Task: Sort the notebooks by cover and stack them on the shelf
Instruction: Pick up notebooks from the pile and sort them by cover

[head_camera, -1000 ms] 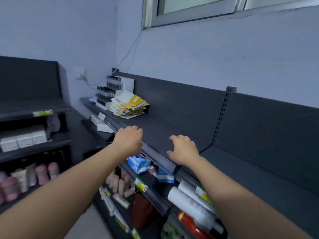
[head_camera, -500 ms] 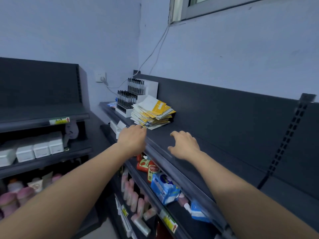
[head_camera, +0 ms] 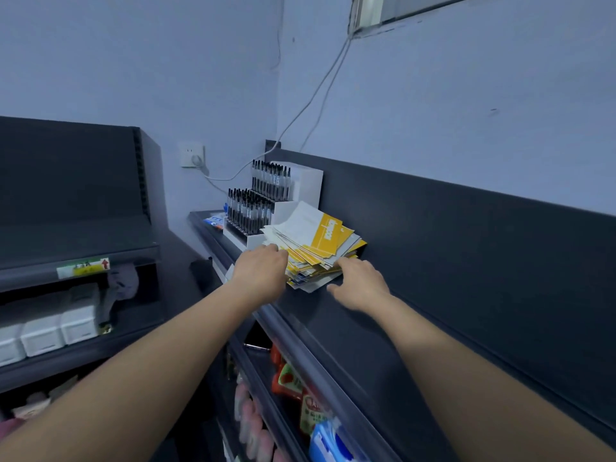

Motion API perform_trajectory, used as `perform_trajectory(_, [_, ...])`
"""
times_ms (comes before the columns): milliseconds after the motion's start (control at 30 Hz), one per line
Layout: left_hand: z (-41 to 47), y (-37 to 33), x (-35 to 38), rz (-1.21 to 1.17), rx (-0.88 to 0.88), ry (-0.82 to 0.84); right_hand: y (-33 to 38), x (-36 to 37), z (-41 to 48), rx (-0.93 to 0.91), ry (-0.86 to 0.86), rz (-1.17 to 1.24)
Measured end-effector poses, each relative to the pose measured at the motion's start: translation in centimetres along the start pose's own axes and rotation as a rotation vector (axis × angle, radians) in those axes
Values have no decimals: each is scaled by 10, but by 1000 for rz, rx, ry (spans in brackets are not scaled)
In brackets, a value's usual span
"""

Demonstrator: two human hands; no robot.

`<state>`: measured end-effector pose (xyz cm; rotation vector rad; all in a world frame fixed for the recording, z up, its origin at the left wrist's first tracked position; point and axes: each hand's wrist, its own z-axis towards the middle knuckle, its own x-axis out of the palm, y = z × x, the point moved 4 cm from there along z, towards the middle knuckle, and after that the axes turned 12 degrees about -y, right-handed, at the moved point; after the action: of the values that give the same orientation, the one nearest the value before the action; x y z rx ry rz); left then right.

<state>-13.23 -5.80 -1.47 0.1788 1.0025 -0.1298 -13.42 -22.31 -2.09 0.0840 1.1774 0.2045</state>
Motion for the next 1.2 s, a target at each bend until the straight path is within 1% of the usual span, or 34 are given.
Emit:
perform_trajectory(100, [30,11,18,-31,32,-10,0,17,29,81,1,83])
perform_trajectory(300, [91,31,62,-134,116,-48,-7,48,84,326,11,305])
perform_trajectory(400, [116,42,81,-196,144,-32,-9,62,107,495,-7,441])
perform_trajectory(500, [134,48,96,-228,176,15,-12,68,124,690,-106,640])
perform_trajectory(567, [143,50,104,-215,205,10,-15,69,129,820,-139,766])
perform_trajectory(633, [148,50,109,-198,220,-11,-17,71,131,941,-126,862])
perform_trajectory(700, [151,47,109,-173,233,-42,-17,73,131,1028,-93,898])
perform_trajectory(800, [152,41,108,-156,266,-73,-12,77,133,1066,-52,912])
perform_trajectory(867, [152,40,107,-175,268,-68,-9,77,135,1073,-71,948])
perform_trajectory(967, [153,43,106,-232,246,-44,-4,74,136,1085,-129,1085])
perform_trajectory(1100, [154,44,104,-434,153,-17,-10,74,127,1114,-204,1175])
perform_trajectory(1200, [154,40,102,-598,44,3,-18,71,116,1074,-236,1204])
